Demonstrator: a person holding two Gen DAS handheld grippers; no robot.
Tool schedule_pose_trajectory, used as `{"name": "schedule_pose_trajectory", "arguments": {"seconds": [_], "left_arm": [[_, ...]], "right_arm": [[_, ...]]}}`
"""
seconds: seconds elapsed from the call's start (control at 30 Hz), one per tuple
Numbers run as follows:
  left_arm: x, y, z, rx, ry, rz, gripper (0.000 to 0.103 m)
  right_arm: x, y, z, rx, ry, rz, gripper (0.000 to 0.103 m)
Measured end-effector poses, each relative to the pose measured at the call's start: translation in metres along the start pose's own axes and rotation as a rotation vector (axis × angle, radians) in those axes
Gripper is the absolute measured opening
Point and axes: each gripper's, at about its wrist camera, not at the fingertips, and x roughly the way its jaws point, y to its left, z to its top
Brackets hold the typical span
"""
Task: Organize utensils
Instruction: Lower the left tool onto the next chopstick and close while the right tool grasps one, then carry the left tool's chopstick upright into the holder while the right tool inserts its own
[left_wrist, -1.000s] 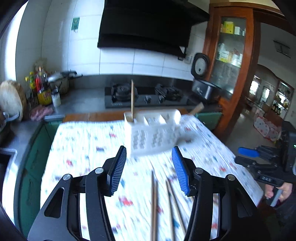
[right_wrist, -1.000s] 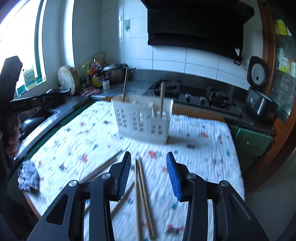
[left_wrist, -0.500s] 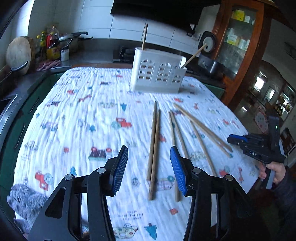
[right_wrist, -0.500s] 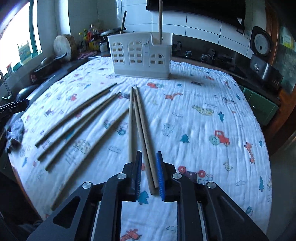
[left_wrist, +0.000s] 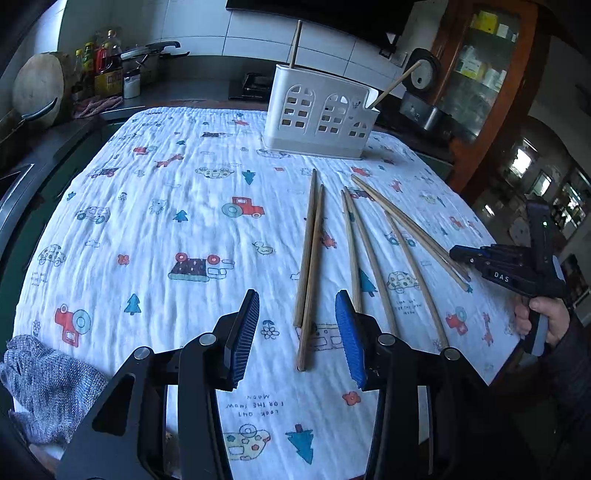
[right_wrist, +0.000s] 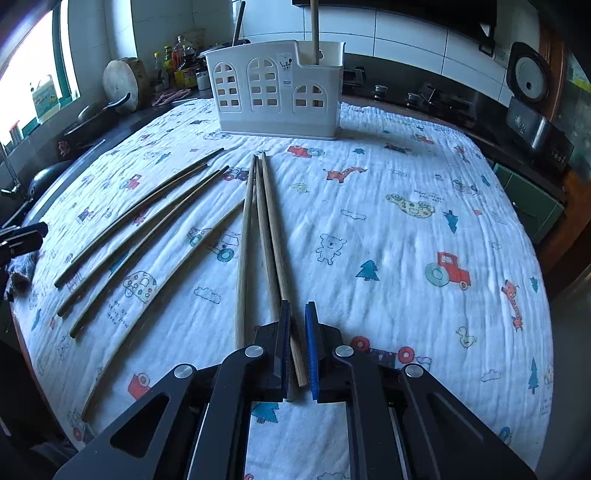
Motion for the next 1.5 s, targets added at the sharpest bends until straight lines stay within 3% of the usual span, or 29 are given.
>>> {"name": "schedule_pose_trajectory", "arguments": {"seconds": [0.5, 0.73, 0.8, 0.93, 1.5], "left_arm": [[0.016, -0.003, -0.003, 0.022, 0.037, 0.004, 0.037], [0.030, -0.007, -0.004, 0.065, 0.055, 0.048, 0.037], [0.035, -0.008, -0.002, 0.081, 0.059, 0.060, 0.034], [0.046, -0.008, 0.003, 0.087, 0.075, 0.059, 0.017], [0.068, -0.021, 0.004, 0.150, 0.110, 0.078, 0.011]], "right_arm": [[0.004, 0.003, -0.006, -0.065, 0.017, -0.004, 0.008], [0.004, 0.015, -0.009, -0.118, 0.008, -0.066, 0.008], [0.003, 0.014, -0.010, -0.110, 0.002, -0.065, 0.008], [-0.001, 0.010, -0.014, -0.073, -0.002, -0.053, 0.008], [-0.003, 0.008, -0.017, -0.067, -0.005, -0.063, 0.008]]}}
